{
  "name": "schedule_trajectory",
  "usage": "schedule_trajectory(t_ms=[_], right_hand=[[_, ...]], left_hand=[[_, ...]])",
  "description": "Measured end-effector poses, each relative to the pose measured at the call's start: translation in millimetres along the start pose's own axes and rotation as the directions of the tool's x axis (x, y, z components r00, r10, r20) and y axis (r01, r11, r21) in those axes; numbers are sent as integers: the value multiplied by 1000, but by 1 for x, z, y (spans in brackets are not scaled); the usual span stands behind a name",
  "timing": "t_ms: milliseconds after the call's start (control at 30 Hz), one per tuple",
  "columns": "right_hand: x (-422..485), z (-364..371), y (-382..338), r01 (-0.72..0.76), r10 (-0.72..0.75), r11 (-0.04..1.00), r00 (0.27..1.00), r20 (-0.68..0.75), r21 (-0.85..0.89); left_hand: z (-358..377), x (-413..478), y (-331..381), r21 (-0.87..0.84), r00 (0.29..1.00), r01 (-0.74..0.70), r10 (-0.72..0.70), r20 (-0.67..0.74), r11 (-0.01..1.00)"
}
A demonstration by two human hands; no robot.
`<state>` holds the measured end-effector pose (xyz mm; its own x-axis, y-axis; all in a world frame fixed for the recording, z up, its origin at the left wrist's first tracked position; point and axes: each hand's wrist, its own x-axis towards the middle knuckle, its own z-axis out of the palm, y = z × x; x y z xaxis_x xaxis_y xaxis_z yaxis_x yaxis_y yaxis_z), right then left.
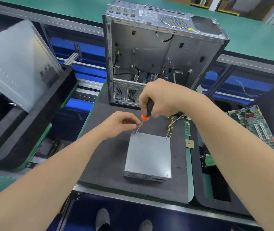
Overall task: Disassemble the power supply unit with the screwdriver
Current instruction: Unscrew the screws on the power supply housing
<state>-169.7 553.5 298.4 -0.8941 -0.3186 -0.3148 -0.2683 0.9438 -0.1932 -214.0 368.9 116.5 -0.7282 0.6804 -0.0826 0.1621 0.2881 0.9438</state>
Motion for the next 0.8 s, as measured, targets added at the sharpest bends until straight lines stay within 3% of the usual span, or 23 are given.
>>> schedule_trajectory(t_ms=[100, 200, 300, 433, 533, 600, 667, 800], right_hand=[[-4, 4, 22, -129, 125, 988, 991, -48, -83], [-9, 28, 47, -240, 247, 949, 969, 9, -203], [-16, 65, 71, -288, 303, 946, 949, 92, -146], [-31, 83, 109, -345, 348, 937, 927, 136, -46], [-52, 97, 133, -369, 337, 919, 917, 214, 137], [-62, 114, 147, -404, 346, 821, 914, 212, 403], [-70, 133, 154, -404, 344, 635, 911, 227, 658], [-75, 169, 154, -324, 285, 222, 924, 257, 919]], left_hand=[[-3, -13, -13, 9, 976, 137, -137, 170, 991], [5, -32, -24, 134, 882, 221, -256, 395, 966], [23, -45, -25, 311, 882, 130, -253, 397, 941], [34, -52, -29, 404, 916, -28, -138, 377, 914], [34, -55, -31, 470, 934, -86, -93, 345, 878], [35, -55, -32, 478, 948, -98, -65, 312, 873], [34, -52, -30, 428, 952, -77, -61, 301, 900], [23, -29, -13, 42, 934, 115, -122, 335, 992]])
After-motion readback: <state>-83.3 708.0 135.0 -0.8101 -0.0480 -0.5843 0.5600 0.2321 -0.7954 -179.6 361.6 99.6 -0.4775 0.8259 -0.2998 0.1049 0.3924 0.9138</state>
